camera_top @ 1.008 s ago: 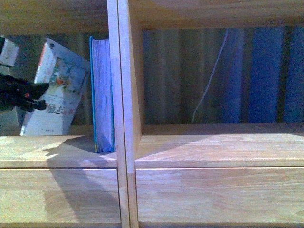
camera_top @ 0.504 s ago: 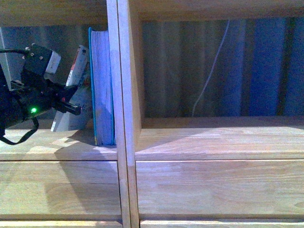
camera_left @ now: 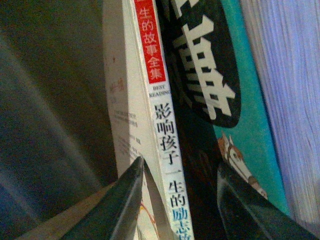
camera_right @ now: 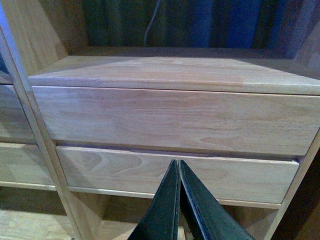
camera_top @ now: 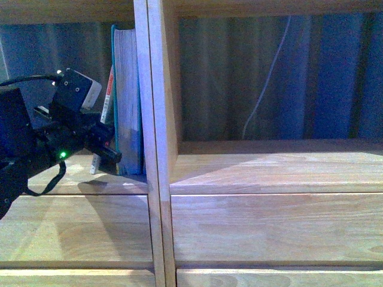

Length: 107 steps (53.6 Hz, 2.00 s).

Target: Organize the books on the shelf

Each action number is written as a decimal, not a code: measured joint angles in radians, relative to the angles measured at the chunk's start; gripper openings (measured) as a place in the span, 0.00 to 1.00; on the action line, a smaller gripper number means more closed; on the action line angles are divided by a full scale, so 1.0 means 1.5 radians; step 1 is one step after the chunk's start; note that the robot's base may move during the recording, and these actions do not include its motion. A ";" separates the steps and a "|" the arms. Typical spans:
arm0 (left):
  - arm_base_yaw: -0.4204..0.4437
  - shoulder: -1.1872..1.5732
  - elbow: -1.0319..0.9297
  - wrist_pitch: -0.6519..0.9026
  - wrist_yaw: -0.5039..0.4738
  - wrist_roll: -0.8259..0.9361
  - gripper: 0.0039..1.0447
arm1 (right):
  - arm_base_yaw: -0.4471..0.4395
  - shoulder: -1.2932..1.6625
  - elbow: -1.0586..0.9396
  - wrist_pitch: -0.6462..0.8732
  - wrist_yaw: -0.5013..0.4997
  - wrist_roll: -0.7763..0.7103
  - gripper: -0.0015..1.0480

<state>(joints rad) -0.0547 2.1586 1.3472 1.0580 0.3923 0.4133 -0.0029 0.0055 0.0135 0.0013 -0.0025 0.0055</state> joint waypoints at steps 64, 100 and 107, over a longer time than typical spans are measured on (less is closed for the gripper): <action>0.017 -0.623 -0.403 -0.239 -0.256 -0.215 0.93 | 0.000 0.000 0.000 0.000 0.000 0.000 0.03; -0.179 -1.304 -0.750 -0.672 -0.579 -0.257 0.91 | 0.000 0.000 0.000 0.000 0.000 0.000 0.03; -0.140 -1.367 -0.833 -0.691 -0.436 -0.266 0.71 | 0.000 0.000 0.000 0.000 0.000 0.000 0.03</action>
<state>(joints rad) -0.2642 0.1078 0.0975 0.0212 -0.2619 0.0143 -0.0029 0.0055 0.0135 0.0013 -0.0025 0.0055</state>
